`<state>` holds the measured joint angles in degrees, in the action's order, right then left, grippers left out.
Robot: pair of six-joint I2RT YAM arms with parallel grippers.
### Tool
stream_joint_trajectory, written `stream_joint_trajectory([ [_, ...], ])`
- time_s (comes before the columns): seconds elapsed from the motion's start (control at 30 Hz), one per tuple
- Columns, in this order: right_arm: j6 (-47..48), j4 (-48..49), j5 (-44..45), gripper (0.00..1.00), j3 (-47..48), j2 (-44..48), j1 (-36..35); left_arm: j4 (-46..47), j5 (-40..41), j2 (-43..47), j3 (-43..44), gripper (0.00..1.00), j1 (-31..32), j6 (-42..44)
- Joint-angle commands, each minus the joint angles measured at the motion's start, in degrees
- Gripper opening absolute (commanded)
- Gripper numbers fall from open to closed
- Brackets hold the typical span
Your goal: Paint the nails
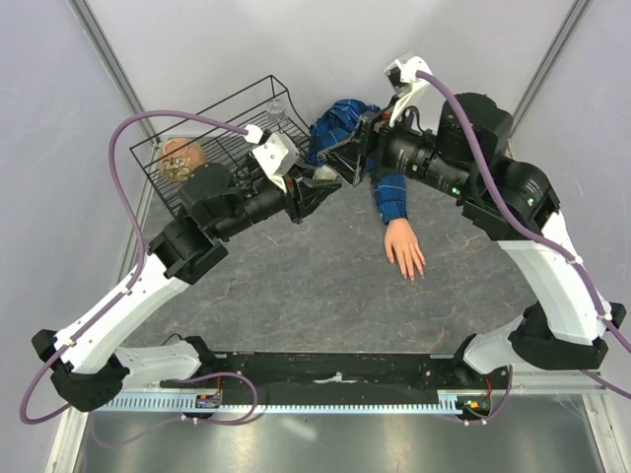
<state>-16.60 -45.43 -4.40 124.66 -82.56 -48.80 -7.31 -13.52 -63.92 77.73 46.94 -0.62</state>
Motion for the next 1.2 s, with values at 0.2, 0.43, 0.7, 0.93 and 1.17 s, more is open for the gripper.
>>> stream_joint_trajectory([
  [0.2,-0.63,-1.24,1.94,0.49,0.06,-0.93,-0.42,2.39,5.52,-1.12,2.51,0.02,2.11,2.03],
  [0.43,0.60,-0.80,0.98,0.39,-2.49,0.56,-0.42,6.17,1.48,0.37,0.05,0.02,2.11,-4.20],
  [0.7,3.85,-0.10,-1.65,0.00,-3.46,1.97,-0.42,6.61,-11.48,1.16,0.05,0.02,1.06,-7.46],
  [0.93,12.12,6.48,-36.51,0.00,-9.86,6.88,-0.33,48.33,-58.08,-3.64,-4.06,0.02,-10.02,-51.32],
  [1.17,5.70,11.59,-41.66,0.00,-11.54,6.36,-0.25,40.70,-56.49,-4.12,-1.80,0.02,-12.22,-50.51],
])
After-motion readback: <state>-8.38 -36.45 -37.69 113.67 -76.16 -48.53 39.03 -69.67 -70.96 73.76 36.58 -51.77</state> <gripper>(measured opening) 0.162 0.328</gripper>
